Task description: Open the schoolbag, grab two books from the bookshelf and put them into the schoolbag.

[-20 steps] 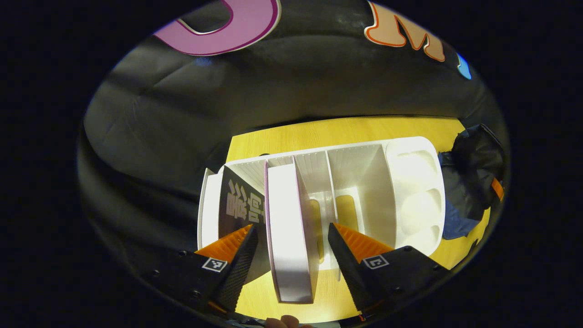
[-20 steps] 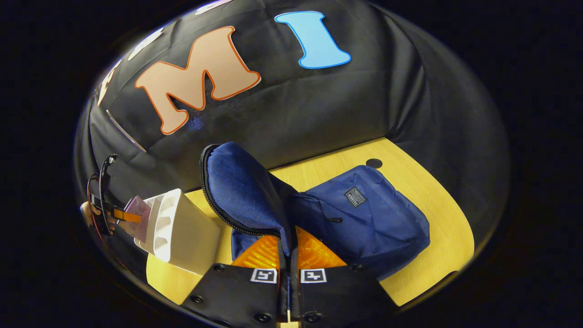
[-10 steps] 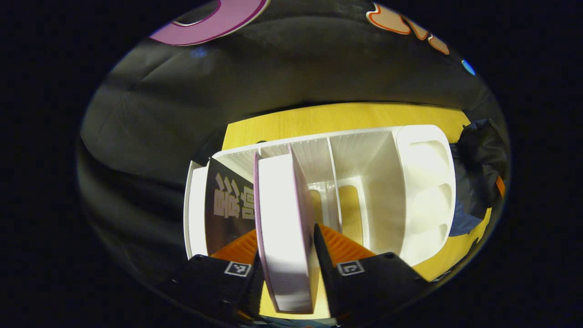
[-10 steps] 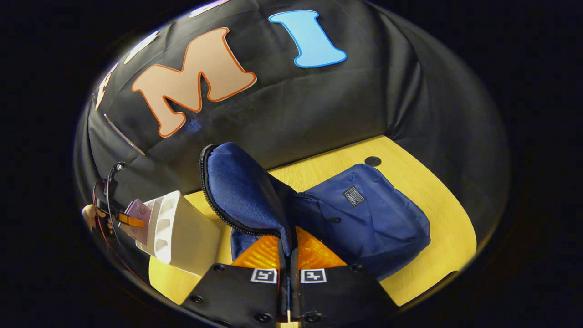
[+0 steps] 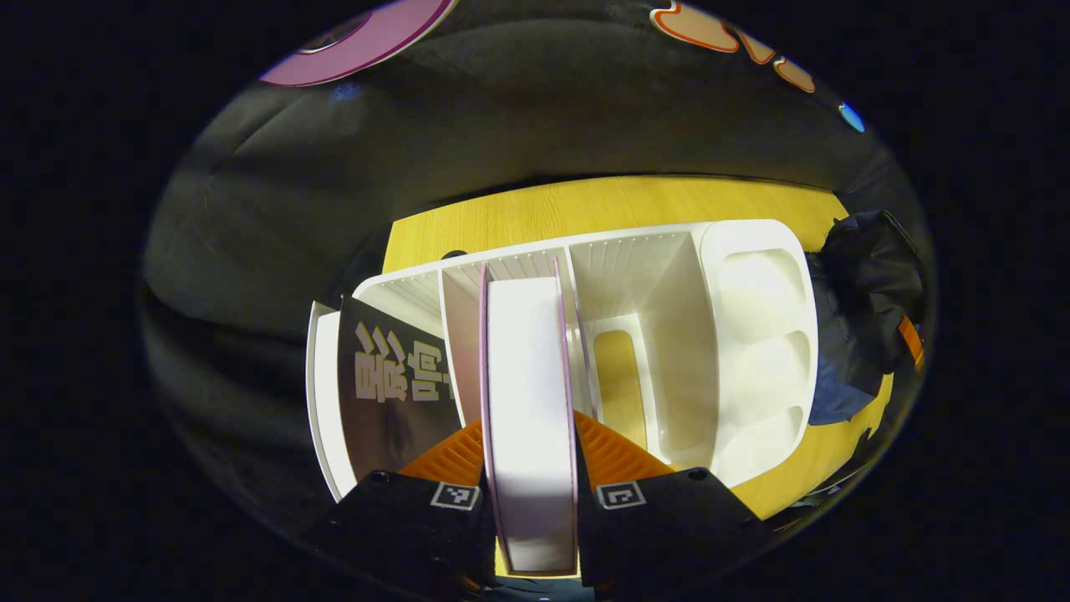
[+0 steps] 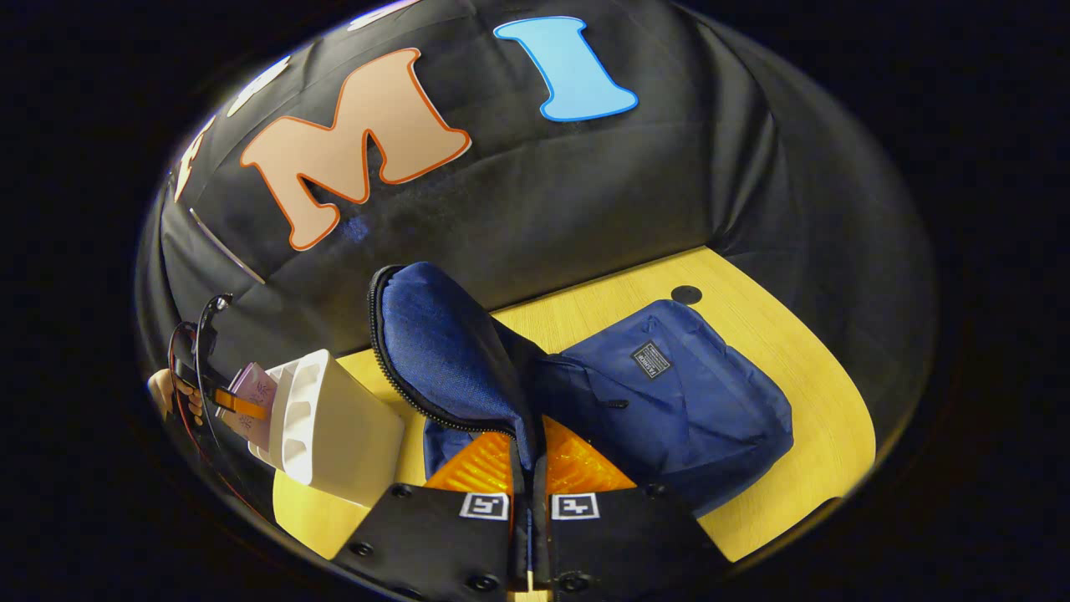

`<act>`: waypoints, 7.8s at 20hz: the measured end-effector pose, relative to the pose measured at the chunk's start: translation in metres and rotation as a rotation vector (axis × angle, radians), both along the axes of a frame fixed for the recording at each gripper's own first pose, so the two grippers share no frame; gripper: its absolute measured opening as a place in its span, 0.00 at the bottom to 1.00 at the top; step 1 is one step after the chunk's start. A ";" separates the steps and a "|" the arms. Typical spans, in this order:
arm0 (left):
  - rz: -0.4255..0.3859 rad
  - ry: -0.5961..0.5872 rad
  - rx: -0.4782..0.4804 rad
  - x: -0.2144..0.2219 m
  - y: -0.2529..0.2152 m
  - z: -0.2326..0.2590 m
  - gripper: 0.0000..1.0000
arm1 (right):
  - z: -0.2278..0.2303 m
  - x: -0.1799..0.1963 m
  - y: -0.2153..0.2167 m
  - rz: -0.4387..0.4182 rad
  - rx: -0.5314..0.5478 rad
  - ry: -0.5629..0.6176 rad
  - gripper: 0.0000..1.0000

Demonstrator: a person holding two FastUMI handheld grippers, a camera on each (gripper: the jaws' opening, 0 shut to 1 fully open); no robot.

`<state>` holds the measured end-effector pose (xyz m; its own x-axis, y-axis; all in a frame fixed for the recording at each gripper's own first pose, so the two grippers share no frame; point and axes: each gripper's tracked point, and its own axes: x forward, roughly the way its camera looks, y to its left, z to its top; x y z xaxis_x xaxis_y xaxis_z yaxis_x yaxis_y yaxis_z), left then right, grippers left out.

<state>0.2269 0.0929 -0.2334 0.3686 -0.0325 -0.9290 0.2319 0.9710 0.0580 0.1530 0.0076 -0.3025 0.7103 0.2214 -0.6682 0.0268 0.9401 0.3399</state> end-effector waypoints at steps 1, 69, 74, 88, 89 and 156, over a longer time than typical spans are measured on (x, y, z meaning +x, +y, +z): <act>0.000 -0.003 0.004 0.001 0.002 0.001 0.38 | -0.001 0.000 0.000 0.000 0.001 0.001 0.05; 0.199 -0.073 -1.142 -0.018 -0.266 0.095 0.33 | 0.006 0.000 0.001 0.010 0.035 0.007 0.04; 0.195 -0.015 -1.130 -0.018 -0.308 0.062 0.33 | 0.011 0.003 0.000 0.017 0.048 -0.019 0.04; 0.247 0.102 -1.204 -0.018 -0.412 0.008 0.33 | 0.031 0.010 -0.008 0.021 0.065 -0.055 0.04; 0.255 0.108 -1.216 -0.018 -0.416 0.006 0.33 | 0.033 0.010 -0.009 0.021 0.067 -0.060 0.04; -0.089 -0.534 -0.257 -0.017 -0.114 0.073 0.94 | 0.037 0.013 -0.028 -0.094 0.087 -0.094 0.04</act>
